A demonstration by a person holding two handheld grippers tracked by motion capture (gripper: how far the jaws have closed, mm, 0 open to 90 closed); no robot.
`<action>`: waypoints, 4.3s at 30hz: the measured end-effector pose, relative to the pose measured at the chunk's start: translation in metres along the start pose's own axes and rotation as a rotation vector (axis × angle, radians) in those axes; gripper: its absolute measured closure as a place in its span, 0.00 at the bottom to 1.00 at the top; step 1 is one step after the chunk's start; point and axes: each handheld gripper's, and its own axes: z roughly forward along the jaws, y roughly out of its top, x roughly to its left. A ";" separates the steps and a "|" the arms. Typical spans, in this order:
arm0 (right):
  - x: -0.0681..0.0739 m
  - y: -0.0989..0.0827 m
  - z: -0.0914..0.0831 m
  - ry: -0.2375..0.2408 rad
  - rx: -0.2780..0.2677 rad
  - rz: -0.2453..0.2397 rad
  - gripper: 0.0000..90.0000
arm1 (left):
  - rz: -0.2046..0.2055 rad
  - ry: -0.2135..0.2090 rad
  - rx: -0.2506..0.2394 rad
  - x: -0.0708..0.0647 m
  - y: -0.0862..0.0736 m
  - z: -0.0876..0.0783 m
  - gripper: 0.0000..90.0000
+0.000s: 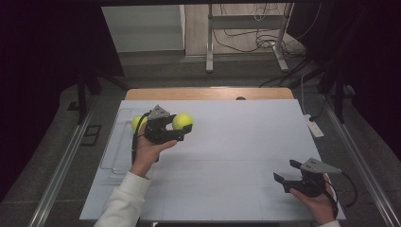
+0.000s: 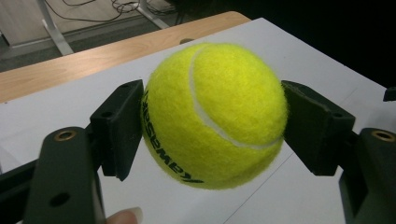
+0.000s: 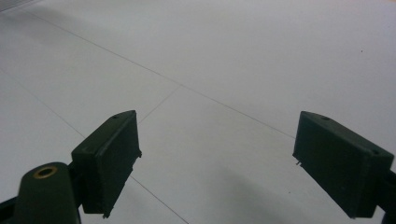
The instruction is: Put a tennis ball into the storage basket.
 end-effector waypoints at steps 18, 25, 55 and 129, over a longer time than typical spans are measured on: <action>0.000 0.000 -0.001 -0.007 0.001 -0.005 0.16 | -0.021 0.026 -0.004 0.010 -0.002 -0.004 0.30; 0.000 0.000 -0.001 -0.008 0.002 -0.006 0.16 | -0.032 0.044 -0.008 0.016 -0.002 -0.006 0.30; 0.000 0.000 -0.001 -0.004 0.000 -0.008 0.17 | -0.074 0.110 -0.020 0.038 -0.006 -0.019 0.30; 0.001 0.001 0.000 -0.003 0.000 -0.011 0.16 | -0.184 0.236 0.005 0.089 -0.027 -0.033 0.30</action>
